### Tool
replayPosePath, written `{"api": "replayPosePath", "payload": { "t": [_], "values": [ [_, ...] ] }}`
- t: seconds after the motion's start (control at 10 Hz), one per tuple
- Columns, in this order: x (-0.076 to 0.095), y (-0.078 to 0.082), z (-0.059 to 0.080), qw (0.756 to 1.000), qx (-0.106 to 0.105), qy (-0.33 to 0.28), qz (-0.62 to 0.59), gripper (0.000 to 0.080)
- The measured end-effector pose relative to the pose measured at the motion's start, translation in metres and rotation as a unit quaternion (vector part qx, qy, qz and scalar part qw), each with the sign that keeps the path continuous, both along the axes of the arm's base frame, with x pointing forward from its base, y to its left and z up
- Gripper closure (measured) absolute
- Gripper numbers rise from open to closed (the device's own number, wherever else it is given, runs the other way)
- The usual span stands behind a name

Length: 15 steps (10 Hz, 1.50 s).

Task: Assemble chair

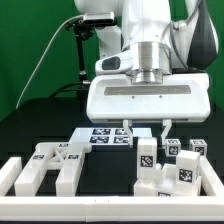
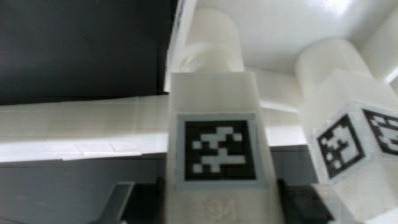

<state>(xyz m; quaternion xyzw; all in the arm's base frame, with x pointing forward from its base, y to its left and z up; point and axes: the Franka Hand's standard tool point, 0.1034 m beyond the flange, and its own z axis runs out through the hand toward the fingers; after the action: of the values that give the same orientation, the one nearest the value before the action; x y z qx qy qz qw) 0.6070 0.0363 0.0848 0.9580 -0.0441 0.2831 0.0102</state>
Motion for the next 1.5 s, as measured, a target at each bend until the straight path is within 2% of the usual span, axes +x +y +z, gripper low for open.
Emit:
{"api": "replayPosePath", "payload": {
  "t": [0.5, 0.6, 0.7, 0.8, 0.9, 1.4, 1.5],
  "values": [
    [0.0016, -0.0014, -0.0016, 1.000, -0.005, -0.012, -0.001, 0.0512],
    [0.0010, -0.0013, -0.0027, 1.000, -0.004, -0.009, -0.001, 0.0434],
    [0.0008, -0.0012, -0.0031, 1.000, -0.004, -0.008, -0.001, 0.0434],
    [0.0007, -0.0012, -0.0032, 1.000, -0.004, -0.008, -0.001, 0.0290],
    [0.0006, -0.0012, -0.0033, 1.000, -0.004, -0.007, -0.001, 0.0180],
    [0.0004, -0.0013, -0.0035, 1.000, -0.004, -0.006, -0.001, 0.0150],
    [-0.0016, -0.0003, -0.0017, 1.000, 0.011, 0.020, -0.009, 0.0150]
  ]
}}
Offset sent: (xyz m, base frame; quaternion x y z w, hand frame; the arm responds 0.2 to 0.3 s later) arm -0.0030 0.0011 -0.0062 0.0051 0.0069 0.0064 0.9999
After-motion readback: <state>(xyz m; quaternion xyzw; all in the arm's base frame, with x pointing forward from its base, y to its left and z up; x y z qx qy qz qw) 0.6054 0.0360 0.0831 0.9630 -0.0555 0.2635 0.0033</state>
